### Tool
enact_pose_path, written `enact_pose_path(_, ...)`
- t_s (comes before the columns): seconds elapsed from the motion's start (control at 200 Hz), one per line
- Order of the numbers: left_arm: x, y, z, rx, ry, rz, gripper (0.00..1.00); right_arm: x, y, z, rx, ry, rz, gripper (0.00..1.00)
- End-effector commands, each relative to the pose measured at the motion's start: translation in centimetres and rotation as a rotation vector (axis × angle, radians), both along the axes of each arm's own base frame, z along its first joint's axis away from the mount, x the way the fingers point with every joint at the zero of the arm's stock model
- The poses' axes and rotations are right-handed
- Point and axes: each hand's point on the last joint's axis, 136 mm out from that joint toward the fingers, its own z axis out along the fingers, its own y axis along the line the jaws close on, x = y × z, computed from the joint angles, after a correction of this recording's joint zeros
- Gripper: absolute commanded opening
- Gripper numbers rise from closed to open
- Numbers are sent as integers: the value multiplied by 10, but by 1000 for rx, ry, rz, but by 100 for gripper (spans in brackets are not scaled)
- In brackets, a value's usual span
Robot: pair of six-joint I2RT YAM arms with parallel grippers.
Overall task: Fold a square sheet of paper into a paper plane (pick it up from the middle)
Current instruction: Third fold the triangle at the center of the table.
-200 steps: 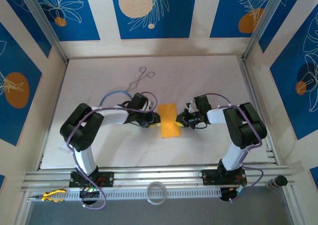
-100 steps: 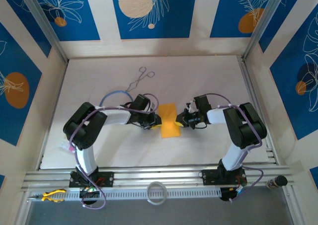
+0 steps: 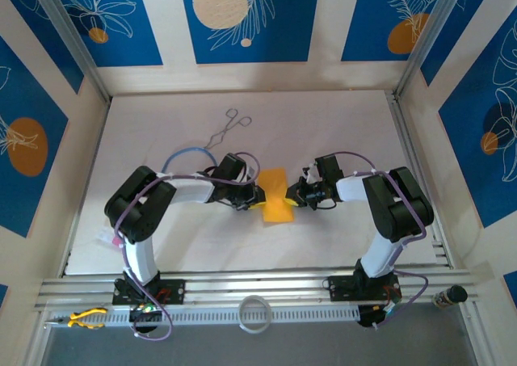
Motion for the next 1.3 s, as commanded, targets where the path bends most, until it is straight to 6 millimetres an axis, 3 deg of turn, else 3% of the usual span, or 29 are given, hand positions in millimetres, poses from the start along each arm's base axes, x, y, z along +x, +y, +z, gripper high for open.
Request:
enact_pose_path(0.0, -2, -6, -2, -13, 11, -13, 23, -36, -18, -42, -141, 178, -25, 8)
enact_pose_path(0.205, 0, -3, -1, -5, -6, 2, 22, -36, -18, -41, -144, 174, -24, 7)
enact_pose_path(0.435, 3, 1, 3, -6, -25, 19, 8, -33, -13, -32, -112, 134, -9, 10)
enact_pose_path(0.66, 4, 7, 14, -22, -28, 63, 0, -22, -2, 11, -67, -13, 34, 20)
enact_pose_path(0.78, 3, 8, 23, -47, -13, 76, 0, -21, 0, 36, -122, -116, 78, 35)
enact_pose_path(0.88, 0, 10, 26, -64, 12, 81, 0, -23, 5, 53, -188, -212, 135, 42)
enact_pose_path(1.02, -3, 14, 29, -90, 35, 96, 0, -25, 15, 63, -333, -383, 229, 42)
enact_pose_path(1.161, -2, 16, 35, -120, 37, 113, 0, -35, 39, 70, -516, -720, 425, 42)
enact_pose_path(1.296, 2, 17, 38, -138, 36, 128, 0, -49, 66, 76, -580, -1008, 559, 45)
